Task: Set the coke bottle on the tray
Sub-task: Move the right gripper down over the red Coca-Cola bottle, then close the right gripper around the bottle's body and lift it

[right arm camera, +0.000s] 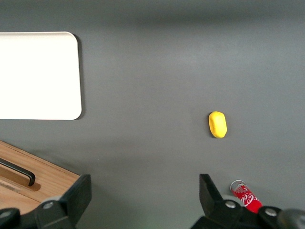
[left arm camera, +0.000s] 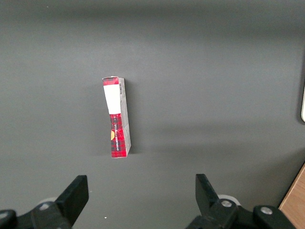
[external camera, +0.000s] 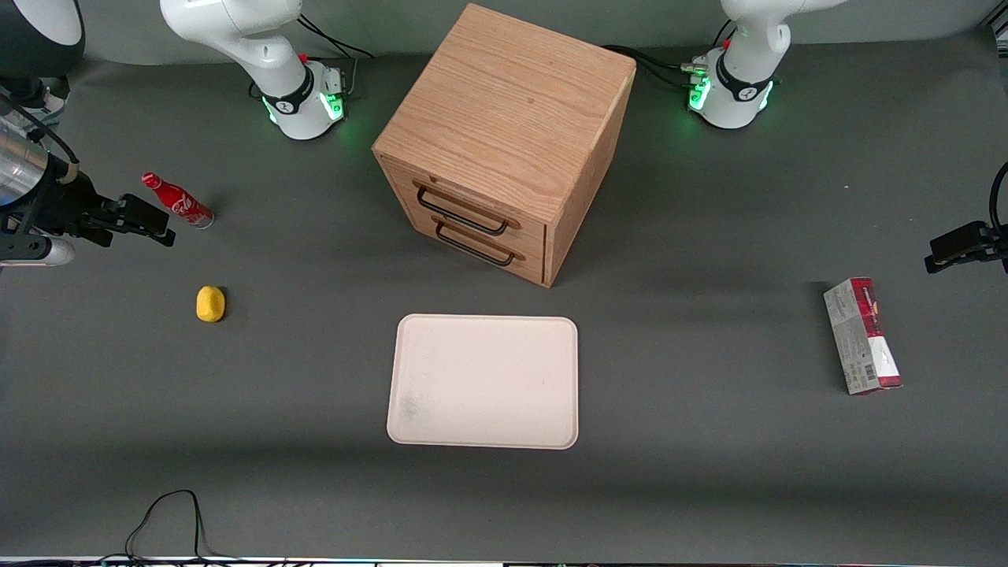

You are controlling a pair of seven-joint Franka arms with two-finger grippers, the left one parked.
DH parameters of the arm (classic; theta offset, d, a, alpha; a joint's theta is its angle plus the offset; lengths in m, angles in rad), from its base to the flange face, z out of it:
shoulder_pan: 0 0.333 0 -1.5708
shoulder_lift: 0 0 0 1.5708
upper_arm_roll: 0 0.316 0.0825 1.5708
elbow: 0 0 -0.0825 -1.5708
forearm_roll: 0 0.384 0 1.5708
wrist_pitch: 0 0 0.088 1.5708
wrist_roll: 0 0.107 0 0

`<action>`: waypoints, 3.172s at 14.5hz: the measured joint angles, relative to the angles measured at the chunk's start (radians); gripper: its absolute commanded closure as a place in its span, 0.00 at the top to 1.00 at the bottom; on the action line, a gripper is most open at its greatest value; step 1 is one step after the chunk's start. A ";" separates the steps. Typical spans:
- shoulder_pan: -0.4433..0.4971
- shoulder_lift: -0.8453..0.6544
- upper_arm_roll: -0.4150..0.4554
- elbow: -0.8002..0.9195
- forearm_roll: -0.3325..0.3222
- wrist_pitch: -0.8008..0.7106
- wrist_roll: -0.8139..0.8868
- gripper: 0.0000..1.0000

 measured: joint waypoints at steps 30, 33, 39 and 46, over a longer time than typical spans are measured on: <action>-0.008 -0.479 -0.764 -1.065 -0.501 0.674 -0.386 0.99; -0.007 -0.479 -0.785 -1.071 -0.517 0.674 -0.387 0.74; -0.007 -0.479 -0.787 -1.076 -0.517 0.674 -0.387 0.00; 0.006 -0.480 -0.761 -1.060 -0.525 0.672 -0.375 0.00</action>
